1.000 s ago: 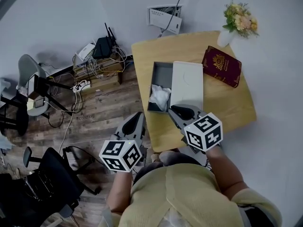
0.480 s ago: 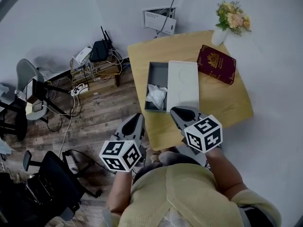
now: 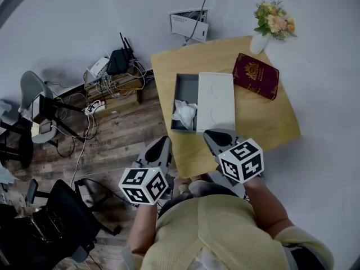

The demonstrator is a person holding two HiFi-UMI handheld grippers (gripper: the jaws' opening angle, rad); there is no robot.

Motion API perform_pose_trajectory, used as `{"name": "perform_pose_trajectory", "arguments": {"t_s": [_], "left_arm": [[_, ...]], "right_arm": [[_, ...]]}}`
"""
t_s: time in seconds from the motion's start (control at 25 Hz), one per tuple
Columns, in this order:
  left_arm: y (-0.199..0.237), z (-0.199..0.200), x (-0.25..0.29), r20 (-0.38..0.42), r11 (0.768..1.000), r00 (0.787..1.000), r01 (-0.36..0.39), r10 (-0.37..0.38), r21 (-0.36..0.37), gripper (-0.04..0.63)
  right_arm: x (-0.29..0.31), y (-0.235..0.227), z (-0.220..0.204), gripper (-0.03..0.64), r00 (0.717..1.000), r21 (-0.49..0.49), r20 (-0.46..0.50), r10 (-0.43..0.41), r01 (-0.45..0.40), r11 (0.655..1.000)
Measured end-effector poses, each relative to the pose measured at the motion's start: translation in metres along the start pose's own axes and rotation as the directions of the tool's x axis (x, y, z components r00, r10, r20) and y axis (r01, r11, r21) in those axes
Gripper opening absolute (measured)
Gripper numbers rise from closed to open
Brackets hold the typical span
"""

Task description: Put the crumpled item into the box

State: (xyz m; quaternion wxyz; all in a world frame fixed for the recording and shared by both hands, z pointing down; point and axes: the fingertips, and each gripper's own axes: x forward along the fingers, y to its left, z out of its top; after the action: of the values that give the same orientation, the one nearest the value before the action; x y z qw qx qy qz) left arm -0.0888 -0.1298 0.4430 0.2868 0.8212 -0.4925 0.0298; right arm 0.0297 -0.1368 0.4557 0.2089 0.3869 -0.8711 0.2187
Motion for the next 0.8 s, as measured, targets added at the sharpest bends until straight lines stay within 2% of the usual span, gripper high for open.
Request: {"name": "perform_pose_trajectory", "arguments": {"t_s": [0.8], "left_arm": [[-0.0024, -0.0009, 0.003, -0.008, 1.0, 1.0, 0.004, -0.004, 0.0, 0.026]], "right_arm": [[0.0005, -0.0018, 0.0069, 0.029, 1.0, -0.007, 0.006, 0.013, -0.012, 1.0]]}}
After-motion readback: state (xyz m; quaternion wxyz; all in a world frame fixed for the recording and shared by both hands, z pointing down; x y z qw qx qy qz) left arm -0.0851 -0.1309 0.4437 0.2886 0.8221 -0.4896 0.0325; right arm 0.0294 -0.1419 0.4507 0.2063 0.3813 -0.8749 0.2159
